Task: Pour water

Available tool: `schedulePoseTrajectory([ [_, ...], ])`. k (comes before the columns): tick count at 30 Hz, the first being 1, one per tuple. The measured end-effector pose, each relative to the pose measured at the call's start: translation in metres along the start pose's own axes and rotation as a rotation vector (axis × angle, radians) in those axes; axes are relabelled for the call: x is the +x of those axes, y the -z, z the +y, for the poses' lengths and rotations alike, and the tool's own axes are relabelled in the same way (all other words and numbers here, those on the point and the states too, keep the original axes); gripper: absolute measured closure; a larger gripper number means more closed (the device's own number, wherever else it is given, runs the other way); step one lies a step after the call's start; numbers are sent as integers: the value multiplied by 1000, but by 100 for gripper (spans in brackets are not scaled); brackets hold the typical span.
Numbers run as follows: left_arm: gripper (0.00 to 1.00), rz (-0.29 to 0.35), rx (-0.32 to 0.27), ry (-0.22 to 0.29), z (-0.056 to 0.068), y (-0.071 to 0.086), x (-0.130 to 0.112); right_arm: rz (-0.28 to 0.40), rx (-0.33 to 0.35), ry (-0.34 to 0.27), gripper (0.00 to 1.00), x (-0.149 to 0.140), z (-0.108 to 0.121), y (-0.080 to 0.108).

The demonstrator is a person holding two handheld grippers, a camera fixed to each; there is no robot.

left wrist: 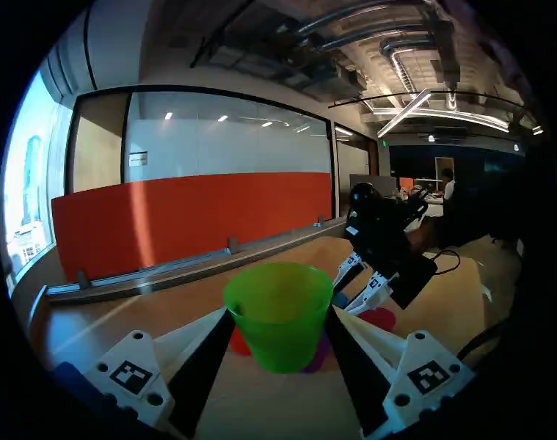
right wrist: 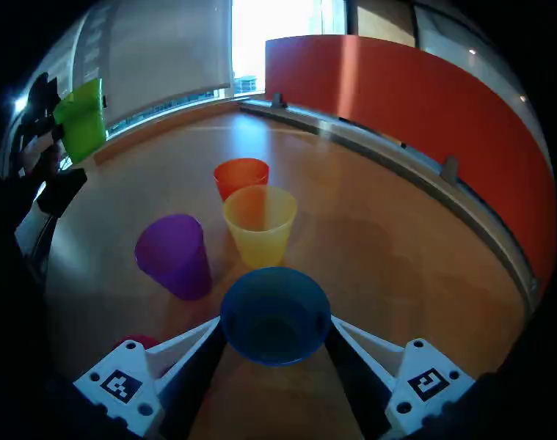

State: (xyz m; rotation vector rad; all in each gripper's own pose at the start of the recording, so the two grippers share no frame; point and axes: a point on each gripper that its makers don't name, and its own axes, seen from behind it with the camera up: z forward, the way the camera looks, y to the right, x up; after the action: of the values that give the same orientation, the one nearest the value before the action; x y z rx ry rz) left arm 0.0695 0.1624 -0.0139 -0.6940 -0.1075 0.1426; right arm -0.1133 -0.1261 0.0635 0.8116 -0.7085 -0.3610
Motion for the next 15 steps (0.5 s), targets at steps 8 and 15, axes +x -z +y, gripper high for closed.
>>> schedulePoseTrajectory([
  [8, 16, -5, -5, -1, 2, -3, -2, 63, -11, -19, 10, 12, 1, 6],
  [15, 16, -10, -5, -3, 2, -4, -6, 118, -21, -21, 10, 28, 0, 19],
])
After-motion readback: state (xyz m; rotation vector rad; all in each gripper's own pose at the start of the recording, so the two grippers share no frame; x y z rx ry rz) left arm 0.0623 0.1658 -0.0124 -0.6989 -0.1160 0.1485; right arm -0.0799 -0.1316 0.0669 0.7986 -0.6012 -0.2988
